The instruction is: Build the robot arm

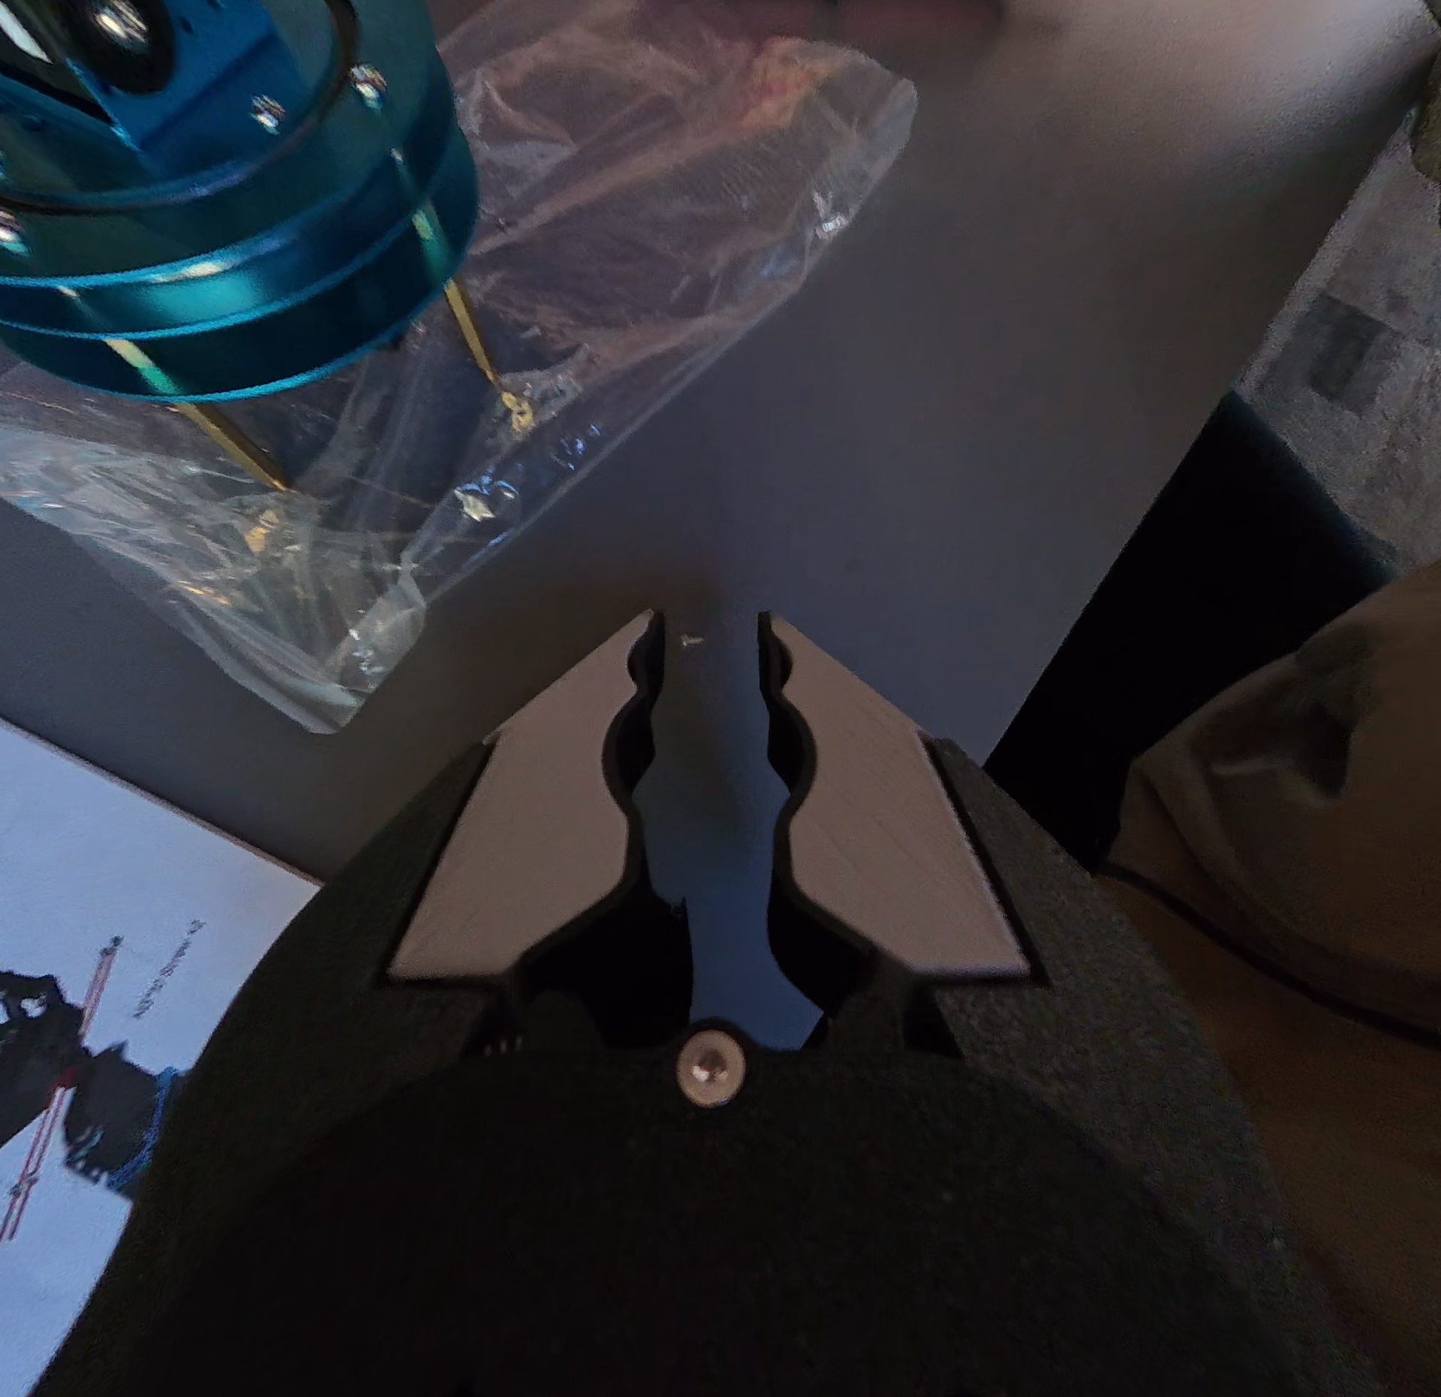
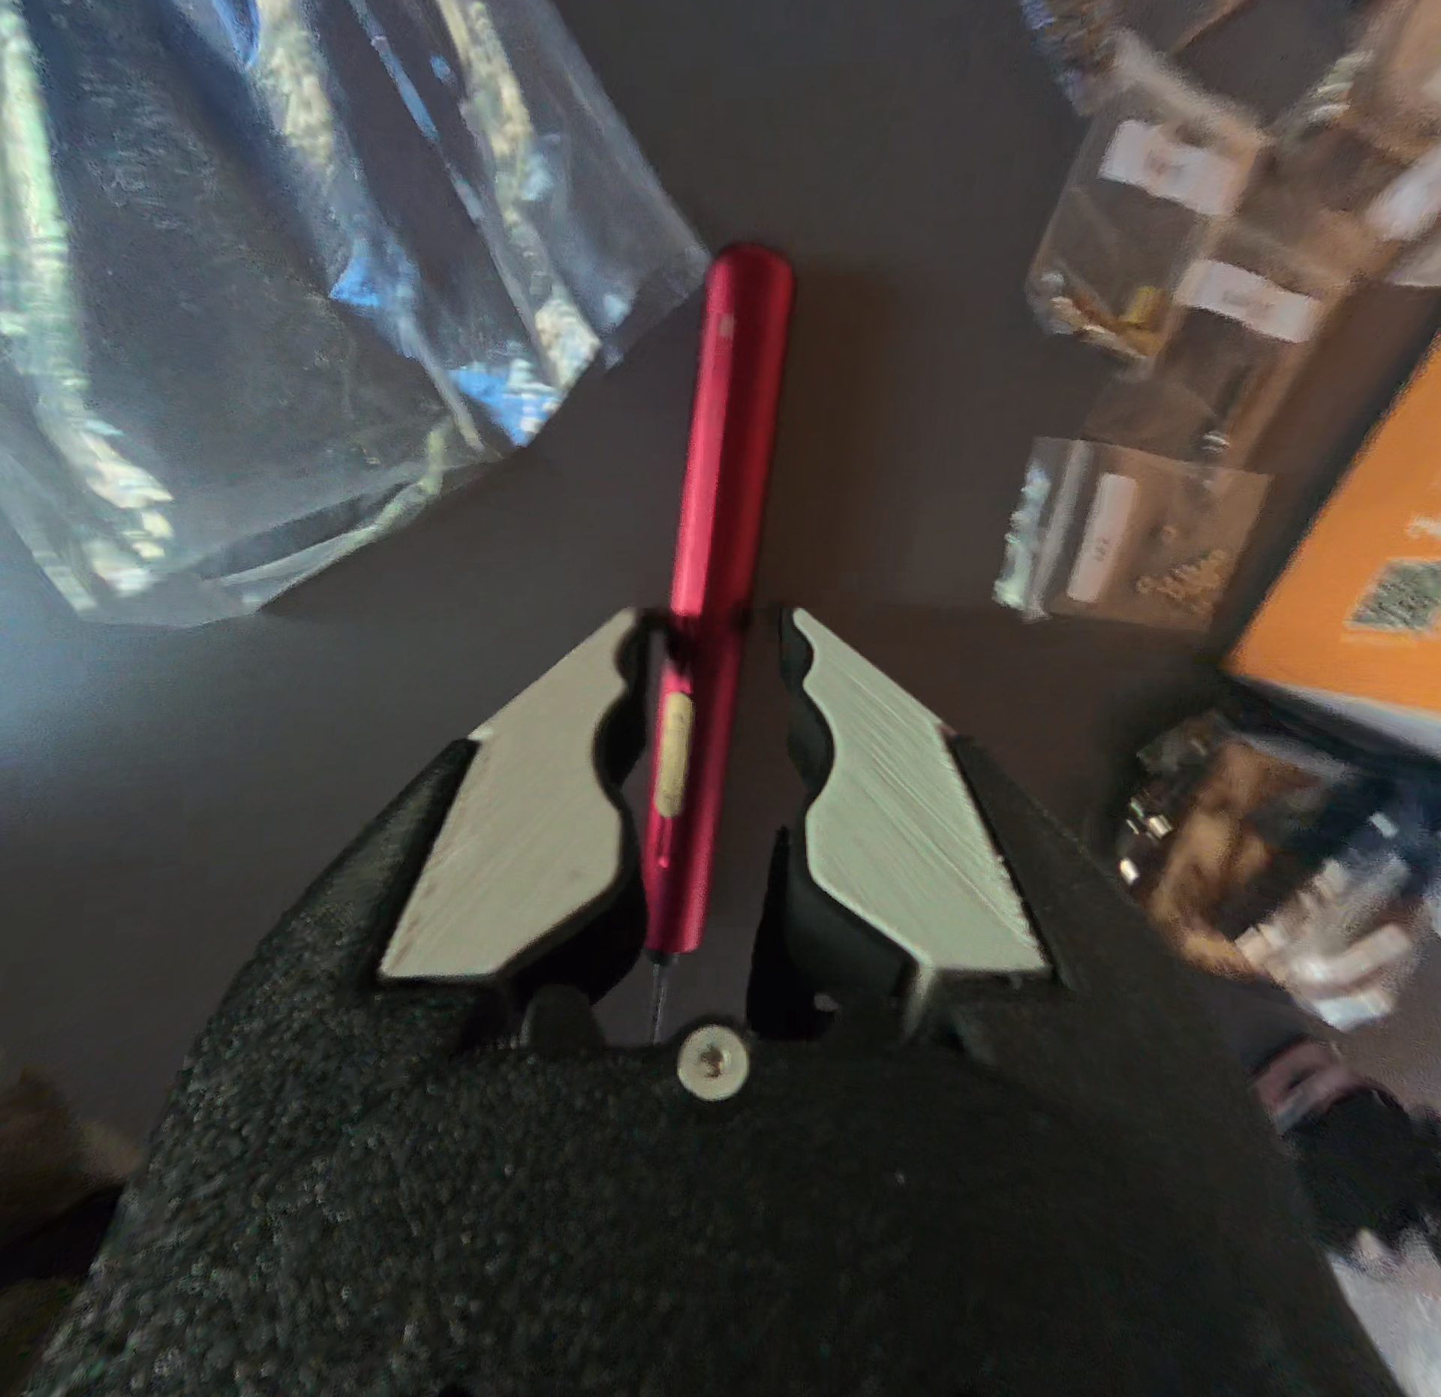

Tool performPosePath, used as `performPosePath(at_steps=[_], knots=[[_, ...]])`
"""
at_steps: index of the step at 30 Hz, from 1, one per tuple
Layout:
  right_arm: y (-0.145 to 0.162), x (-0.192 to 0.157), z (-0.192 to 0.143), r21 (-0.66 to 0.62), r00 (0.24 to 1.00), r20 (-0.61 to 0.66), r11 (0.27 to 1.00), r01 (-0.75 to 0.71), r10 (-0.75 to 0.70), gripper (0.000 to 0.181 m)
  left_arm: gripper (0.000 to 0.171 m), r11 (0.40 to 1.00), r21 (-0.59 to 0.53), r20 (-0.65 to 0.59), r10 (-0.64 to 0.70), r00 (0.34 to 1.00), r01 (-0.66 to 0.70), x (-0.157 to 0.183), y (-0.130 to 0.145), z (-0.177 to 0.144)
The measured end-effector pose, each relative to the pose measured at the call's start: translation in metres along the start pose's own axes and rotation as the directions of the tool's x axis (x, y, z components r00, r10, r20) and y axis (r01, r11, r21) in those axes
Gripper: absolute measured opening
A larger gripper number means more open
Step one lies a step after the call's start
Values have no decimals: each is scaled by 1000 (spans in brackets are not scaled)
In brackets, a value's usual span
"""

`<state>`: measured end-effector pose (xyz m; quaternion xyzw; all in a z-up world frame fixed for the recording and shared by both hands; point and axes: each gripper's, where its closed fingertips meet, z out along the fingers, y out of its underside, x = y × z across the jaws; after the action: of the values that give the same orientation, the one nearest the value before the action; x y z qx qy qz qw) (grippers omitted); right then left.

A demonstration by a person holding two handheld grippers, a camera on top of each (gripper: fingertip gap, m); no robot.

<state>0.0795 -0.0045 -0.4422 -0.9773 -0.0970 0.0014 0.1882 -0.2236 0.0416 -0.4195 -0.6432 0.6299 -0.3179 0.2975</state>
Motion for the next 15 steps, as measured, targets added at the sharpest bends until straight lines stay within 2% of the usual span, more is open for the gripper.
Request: performPosePath(at_steps=[1,4,7,10,12,14,15], knots=[[-3,-3,1,-8,999,38,1000,-13,14,21,22,999,38,38,-7,999,6,-3,-7,-3],[-4,1,-3,-18,998,36,999,-47,48,19,26,977,202,89,-82,993,62,3,-36,-13],[-27,-16,-40,201,990,73,971,-130,117,19,31,929,349,18,-135,991,120,34,-69,-10],[-61,-61,-101,515,981,155,838,-182,117,18,40,907,407,-47,-103,994,113,69,-102,8],[-80,-106,-140,678,948,312,683,-270,65,18,52,893,441,-80,-60,995,89,88,-124,20],[-87,-154,-165,710,871,491,585,-393,-11,18,61,879,468,-114,-46,992,94,100,-140,26],[-87,-174,-175,715,844,535,558,-421,-49,18,62,870,485,-103,-43,994,88,100,-145,26]])
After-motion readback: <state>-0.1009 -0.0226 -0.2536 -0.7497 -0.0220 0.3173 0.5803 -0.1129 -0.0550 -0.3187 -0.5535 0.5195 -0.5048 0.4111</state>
